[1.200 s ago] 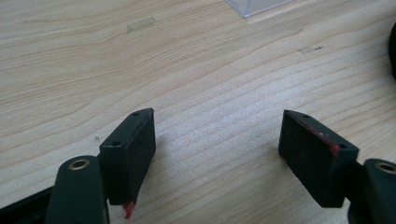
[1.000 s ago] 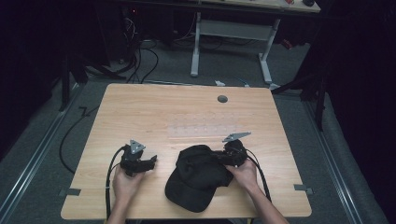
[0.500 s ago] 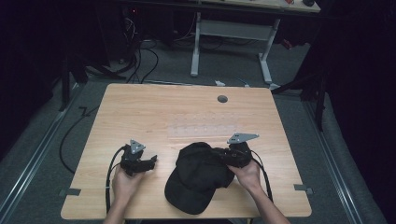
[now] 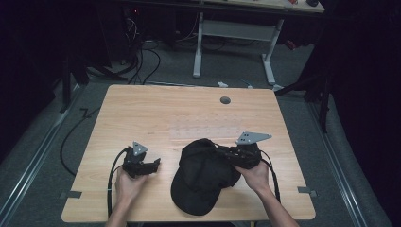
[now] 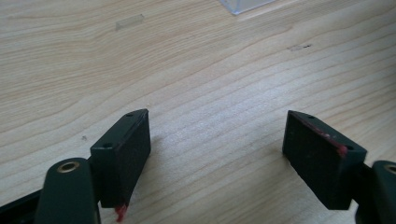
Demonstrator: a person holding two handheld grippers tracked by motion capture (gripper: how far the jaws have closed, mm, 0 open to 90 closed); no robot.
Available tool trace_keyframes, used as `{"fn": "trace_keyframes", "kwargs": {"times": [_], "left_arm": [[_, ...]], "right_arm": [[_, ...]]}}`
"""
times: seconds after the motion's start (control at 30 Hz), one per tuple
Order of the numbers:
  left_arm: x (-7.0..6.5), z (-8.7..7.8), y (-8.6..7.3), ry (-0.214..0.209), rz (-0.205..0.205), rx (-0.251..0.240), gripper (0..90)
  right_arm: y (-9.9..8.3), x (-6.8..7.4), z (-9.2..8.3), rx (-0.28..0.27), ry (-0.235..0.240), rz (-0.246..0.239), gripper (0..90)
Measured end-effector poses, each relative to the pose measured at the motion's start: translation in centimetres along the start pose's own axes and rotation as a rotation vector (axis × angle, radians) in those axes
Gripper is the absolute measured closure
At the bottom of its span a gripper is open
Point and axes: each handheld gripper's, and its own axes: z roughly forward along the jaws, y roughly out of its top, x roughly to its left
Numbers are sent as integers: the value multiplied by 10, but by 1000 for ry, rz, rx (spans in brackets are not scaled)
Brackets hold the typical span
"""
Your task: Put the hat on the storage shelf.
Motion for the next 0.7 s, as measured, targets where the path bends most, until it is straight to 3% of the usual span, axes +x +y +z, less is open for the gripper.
{"fn": "trace_keyframes", "kwargs": {"times": [0.13,0.3,0.5,0.57,0.6,0.7], "left_arm": [[-1,-2,2,-26,-28,19,236],[-9,-9,7,-94,-43,19,232],[-25,-23,14,-209,-39,15,173],[-35,-30,19,-285,-51,38,156],[-35,-30,19,-285,-51,38,157],[-42,-36,25,-336,-65,34,156]], "right_arm": [[6,3,-6,-15,10,-21,786],[13,5,-10,-25,15,-47,787],[23,7,-18,-55,29,-80,788],[27,6,-21,-67,31,-90,788],[27,6,-21,-67,31,-90,788],[29,5,-24,-79,32,-96,789]]}}
